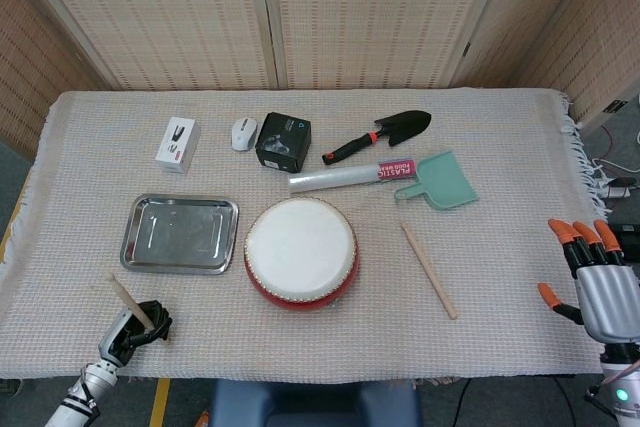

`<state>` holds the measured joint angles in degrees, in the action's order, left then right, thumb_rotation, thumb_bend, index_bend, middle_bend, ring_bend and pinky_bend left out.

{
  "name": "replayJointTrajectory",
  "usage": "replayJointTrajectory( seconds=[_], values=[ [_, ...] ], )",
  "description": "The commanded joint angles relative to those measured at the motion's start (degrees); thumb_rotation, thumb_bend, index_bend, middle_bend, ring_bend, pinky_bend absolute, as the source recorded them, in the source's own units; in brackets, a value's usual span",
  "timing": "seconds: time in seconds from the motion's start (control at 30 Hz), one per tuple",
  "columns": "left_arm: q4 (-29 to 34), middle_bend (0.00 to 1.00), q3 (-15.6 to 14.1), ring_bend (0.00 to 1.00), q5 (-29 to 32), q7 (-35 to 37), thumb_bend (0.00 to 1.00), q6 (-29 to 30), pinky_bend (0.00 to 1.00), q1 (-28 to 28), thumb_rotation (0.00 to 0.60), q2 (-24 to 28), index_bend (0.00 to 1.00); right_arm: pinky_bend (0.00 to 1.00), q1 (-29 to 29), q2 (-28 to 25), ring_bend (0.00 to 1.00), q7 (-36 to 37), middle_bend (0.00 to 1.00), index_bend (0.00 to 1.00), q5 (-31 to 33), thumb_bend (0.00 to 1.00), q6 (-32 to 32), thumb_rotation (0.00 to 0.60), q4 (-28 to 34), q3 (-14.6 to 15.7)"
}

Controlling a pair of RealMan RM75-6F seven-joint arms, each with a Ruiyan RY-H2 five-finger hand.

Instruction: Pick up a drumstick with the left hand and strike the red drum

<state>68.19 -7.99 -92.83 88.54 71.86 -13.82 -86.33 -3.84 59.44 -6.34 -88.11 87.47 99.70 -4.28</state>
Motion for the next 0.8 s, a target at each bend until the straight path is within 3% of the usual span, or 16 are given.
replayJointTrajectory(
  seconds=[0.03, 0.13, 0.37, 0.57, 0.8],
  values=[
    [-1.04, 0.80, -0.34, 0.74, -0.26, -1.94, 0.26, 0.28, 0.67, 0.24, 0.418, -0.81, 0.78, 0.03, -0.02, -0.02, 0.00, -0.07, 0.13, 0.09, -0.02, 0.25, -0.01, 0.600, 0.08, -0.02],
    [-2.03, 0.81, -0.57, 0.76, -0.30, -3.43, 0.26, 0.01, 0.67, 0.26, 0.435, -1.55, 0.80, 0.03, -0.03, -0.02, 0.00, -0.09, 0.13, 0.09, -0.07, 0.25, -0.03, 0.600, 0.15, 0.02],
    [-3.58, 0.89, -1.04, 0.82, -0.55, -3.26, 0.28, -0.19, 0.76, 0.23, 0.599, -2.94, 0.88, 0.03, 0.08, -0.05, 0.00, -0.12, 0.13, 0.09, -0.11, 0.25, 0.16, 0.600, 0.19, 0.04],
    [-4.79, 0.99, -0.98, 0.91, -0.79, -1.85, 0.31, 0.96, 0.89, 0.43, 0.600, -4.09, 0.98, 0.03, 0.22, -0.16, 0.00, -0.27, 0.13, 0.09, -0.26, 0.25, 0.46, 0.600, 0.35, 0.05],
    [-4.98, 1.00, 0.09, 1.00, -0.04, -4.86, 0.42, 3.05, 1.00, 1.25, 0.600, -4.94, 1.00, 0.03, 0.27, -0.16, 0.00, -0.42, 0.13, 0.09, -0.43, 0.25, 0.68, 0.600, 0.44, 0.01]
  ],
)
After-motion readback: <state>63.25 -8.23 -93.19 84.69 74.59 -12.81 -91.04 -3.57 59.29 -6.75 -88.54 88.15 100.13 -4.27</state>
